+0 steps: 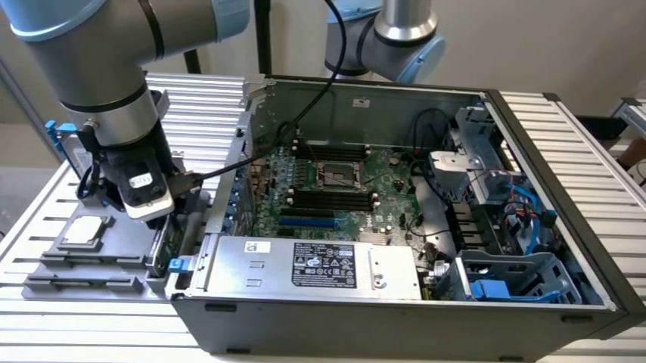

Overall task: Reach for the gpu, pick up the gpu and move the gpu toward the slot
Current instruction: 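Pick up the gpu and move the gpu toward the slot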

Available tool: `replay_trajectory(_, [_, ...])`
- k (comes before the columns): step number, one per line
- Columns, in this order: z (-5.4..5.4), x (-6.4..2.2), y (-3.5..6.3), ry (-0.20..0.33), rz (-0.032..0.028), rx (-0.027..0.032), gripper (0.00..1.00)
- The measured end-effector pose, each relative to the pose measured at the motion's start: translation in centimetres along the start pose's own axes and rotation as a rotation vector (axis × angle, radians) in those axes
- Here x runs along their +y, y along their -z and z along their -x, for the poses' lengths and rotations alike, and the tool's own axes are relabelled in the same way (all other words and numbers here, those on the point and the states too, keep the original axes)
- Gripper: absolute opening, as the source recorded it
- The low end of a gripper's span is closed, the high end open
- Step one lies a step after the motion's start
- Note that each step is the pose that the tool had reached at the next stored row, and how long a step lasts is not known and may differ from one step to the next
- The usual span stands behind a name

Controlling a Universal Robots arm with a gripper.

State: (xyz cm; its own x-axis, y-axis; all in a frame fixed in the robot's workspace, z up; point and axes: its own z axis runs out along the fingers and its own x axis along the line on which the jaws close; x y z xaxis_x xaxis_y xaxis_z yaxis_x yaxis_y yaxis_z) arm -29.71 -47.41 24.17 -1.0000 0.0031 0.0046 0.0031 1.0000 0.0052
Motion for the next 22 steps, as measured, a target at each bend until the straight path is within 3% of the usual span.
replay_trajectory(1, [0.00, 0.00, -0.01, 0.000, -0.0013, -0.0001, 0.39])
replay_trajectory(6, [0.00, 0.00, -0.01, -0.002, -0.0084, 0.0000, 0.39])
replay_trajectory(8, [0.00, 0.00, -0.01, -0.002, -0.0105, 0.0000, 0.37])
replay_trajectory(9, [0.00, 0.00, -0.01, -0.002, -0.0111, 0.0000, 0.29])
replay_trajectory(11, [0.01, 0.01, -0.01, -0.002, -0.0125, 0.0000, 0.29])
replay_trajectory(22, [0.01, 0.02, -0.01, -0.003, -0.0132, 0.0000, 0.26])
